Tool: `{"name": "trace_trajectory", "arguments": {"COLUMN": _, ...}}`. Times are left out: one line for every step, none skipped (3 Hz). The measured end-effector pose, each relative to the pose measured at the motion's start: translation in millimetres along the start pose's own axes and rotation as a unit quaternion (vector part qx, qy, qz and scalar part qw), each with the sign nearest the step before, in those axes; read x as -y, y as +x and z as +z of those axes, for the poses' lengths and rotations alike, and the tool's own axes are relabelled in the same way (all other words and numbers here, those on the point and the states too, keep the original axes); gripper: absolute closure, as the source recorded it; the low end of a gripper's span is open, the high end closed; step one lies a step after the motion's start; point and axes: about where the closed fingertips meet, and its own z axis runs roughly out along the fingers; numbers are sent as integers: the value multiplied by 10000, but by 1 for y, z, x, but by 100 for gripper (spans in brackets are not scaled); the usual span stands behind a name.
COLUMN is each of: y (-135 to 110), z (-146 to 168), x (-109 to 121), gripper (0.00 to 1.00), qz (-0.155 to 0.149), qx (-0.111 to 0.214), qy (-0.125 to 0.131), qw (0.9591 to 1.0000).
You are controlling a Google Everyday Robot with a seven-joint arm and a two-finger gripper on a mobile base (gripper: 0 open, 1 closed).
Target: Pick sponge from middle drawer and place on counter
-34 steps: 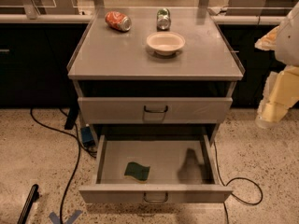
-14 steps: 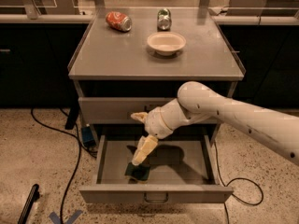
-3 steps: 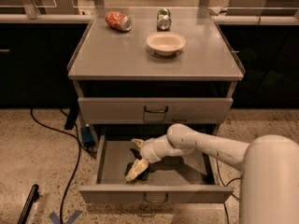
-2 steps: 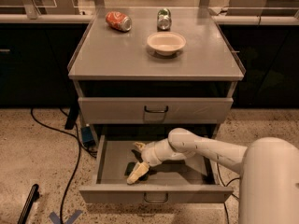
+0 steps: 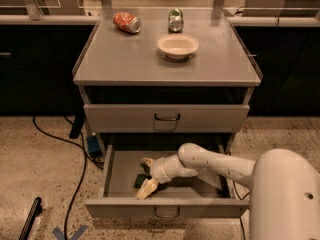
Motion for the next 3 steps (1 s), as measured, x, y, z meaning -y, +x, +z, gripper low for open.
{"name": "trace_trajectory", "arguments": {"y": -8, "z": -4, "x": 28, "gripper": 0, "qz": -98, "qx": -108, "qy": -38, "qw": 9999}}
{"name": "trace_trajectory", "arguments": {"y": -3, "z": 1, "x": 24, "gripper": 0, "qz": -52, "qx": -55, "qy": -46, "qw": 10000}}
{"name": "trace_trajectory", "arguments": {"y": 10, "z": 10, "x": 16, "gripper": 0, "qz": 29, "qx": -2, "qy": -18, "qw": 10000}}
